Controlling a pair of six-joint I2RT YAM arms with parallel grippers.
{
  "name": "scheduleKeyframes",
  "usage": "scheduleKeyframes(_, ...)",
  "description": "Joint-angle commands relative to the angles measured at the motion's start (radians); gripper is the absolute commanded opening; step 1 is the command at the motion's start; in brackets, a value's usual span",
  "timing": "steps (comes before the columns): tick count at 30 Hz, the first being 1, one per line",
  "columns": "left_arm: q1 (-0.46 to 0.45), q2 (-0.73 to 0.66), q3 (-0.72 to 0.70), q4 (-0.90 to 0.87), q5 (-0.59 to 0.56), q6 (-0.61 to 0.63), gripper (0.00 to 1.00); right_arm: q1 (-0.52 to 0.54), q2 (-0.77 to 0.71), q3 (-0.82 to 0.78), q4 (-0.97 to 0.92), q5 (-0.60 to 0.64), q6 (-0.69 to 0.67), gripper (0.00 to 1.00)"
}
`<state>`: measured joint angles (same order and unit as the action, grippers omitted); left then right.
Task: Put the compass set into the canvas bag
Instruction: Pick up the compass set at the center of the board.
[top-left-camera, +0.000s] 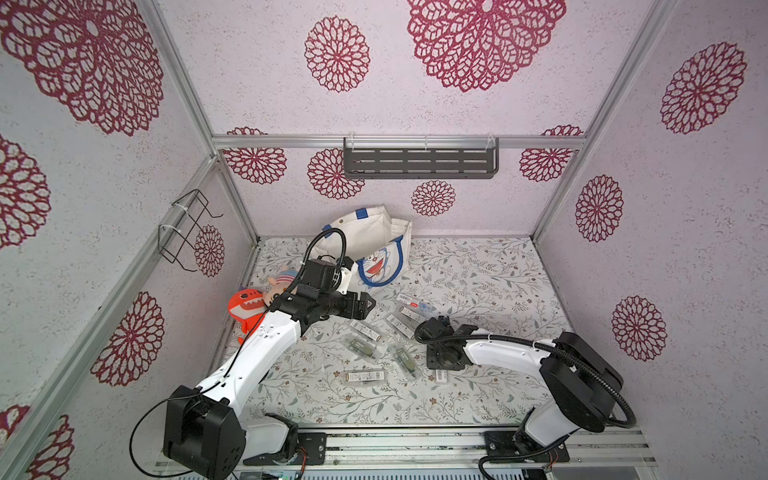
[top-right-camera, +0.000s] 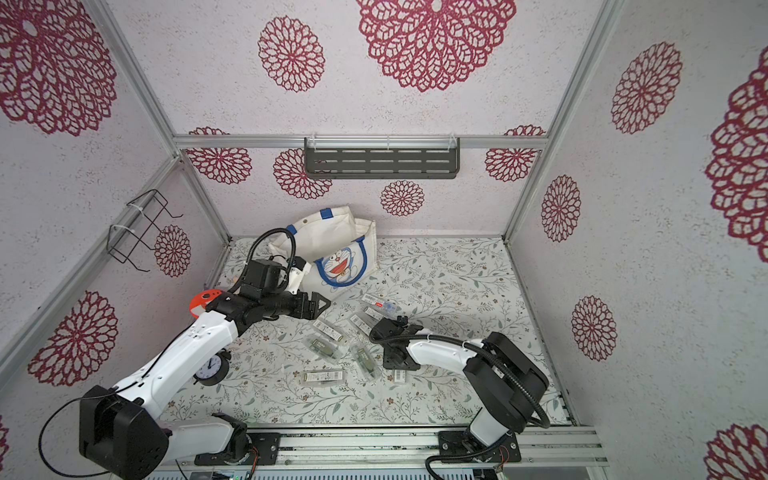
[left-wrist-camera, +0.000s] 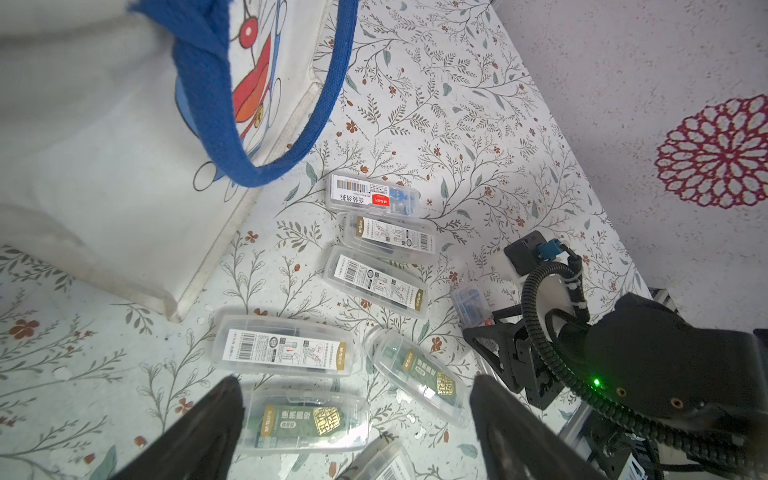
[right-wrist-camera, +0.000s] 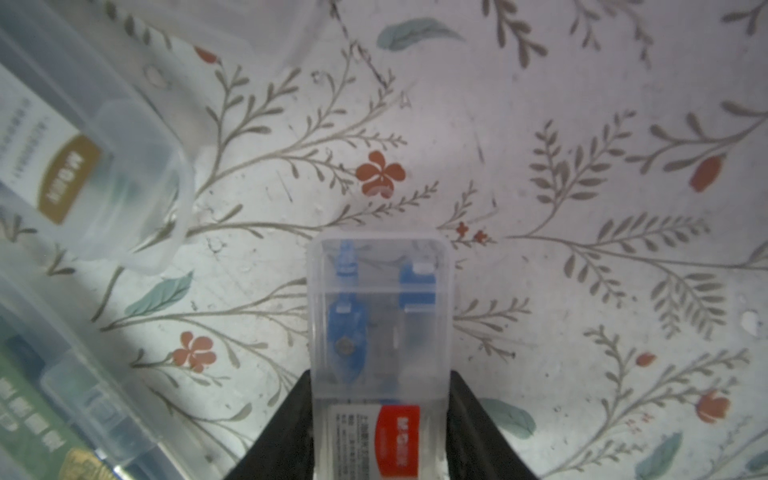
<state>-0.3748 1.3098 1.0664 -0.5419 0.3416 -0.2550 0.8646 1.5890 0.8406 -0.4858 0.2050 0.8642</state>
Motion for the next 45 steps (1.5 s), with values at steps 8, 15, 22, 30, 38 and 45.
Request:
scheduleKeyframes(8,-0.009,0.011,0.019,0.010,0.007,-0.010,0.89,-0.060,-0.100,0.017,0.018,0.058,-0.134,0.39)
scheduleKeyframes(15,-0.018,0.044,0.042,0.084,0.058,-0.073,0.88,-0.143,-0.199,0.035,0.162,0.029,-0.331,0.35)
scheduleKeyframes(22,-0.073,0.137,0.131,0.170,0.084,-0.115,0.88,-0.190,-0.256,0.093,0.399,-0.064,-0.585,0.28)
scheduleKeyframes(30,-0.115,0.232,0.218,0.240,0.099,-0.150,0.88,-0.199,-0.243,0.121,0.591,-0.140,-0.716,0.26)
scheduleKeyframes(38,-0.128,0.304,0.266,0.330,0.150,-0.204,0.84,-0.201,-0.229,0.112,0.671,-0.195,-0.741,0.24)
scheduleKeyframes(45,-0.141,0.371,0.328,0.338,0.181,-0.212,0.76,-0.202,-0.212,0.117,0.692,-0.210,-0.748,0.23)
